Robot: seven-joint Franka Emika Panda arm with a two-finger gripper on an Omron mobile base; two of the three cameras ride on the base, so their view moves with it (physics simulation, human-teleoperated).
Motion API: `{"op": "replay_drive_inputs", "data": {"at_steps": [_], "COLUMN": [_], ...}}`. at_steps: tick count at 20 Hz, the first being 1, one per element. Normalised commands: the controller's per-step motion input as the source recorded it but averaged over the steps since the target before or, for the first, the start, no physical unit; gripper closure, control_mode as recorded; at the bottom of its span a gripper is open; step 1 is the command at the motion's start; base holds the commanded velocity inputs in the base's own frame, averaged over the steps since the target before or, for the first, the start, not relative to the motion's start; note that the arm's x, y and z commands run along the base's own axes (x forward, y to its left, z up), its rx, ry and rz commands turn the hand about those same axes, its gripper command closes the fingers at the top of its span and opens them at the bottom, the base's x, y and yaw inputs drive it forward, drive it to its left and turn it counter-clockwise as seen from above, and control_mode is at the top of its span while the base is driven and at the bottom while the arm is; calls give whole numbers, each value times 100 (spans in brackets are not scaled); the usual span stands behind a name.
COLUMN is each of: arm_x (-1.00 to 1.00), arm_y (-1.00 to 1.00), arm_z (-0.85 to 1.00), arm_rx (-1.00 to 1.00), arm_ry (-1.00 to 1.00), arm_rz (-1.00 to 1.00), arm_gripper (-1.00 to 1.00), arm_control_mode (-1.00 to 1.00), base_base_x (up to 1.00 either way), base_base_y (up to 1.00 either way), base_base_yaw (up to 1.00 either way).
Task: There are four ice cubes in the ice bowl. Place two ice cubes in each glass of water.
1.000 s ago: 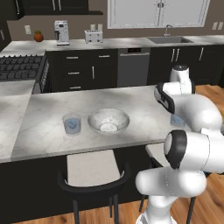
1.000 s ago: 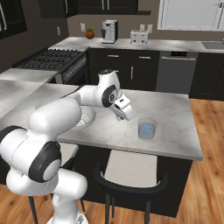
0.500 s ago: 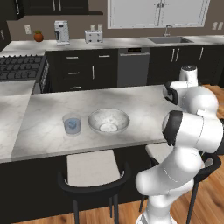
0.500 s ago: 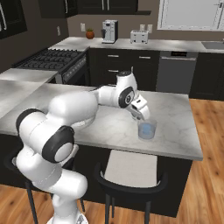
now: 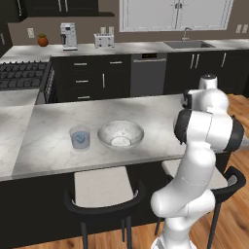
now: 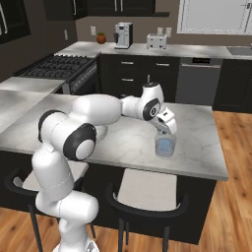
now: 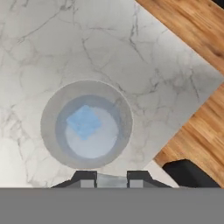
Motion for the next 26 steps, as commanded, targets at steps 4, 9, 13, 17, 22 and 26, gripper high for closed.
{"op": "replay_drive_inputs", "data": {"at_steps": [4, 9, 13, 17, 22, 26], "arm_x": [38, 31, 39, 34, 25, 23], "arm_y": [-22, -30, -10, -4, -15, -10], "arm_z": [-36, -39, -20, -16, -26, -20], "arm_rx": [0, 0, 0, 0, 0, 0], "arm_ry": [2, 2, 3, 2, 0, 0], "arm_rz": [0, 0, 0, 0, 0, 0], "arm_gripper": [100, 100, 100, 100, 100, 100], "arm_control_mode": [-100, -100, -100, -100, -100, -100], "base_base_x": [0, 0, 0, 0, 0, 0], "base_base_y": [0, 0, 0, 0, 0, 0], "base_base_yaw": [0, 0, 0, 0, 0, 0]}}
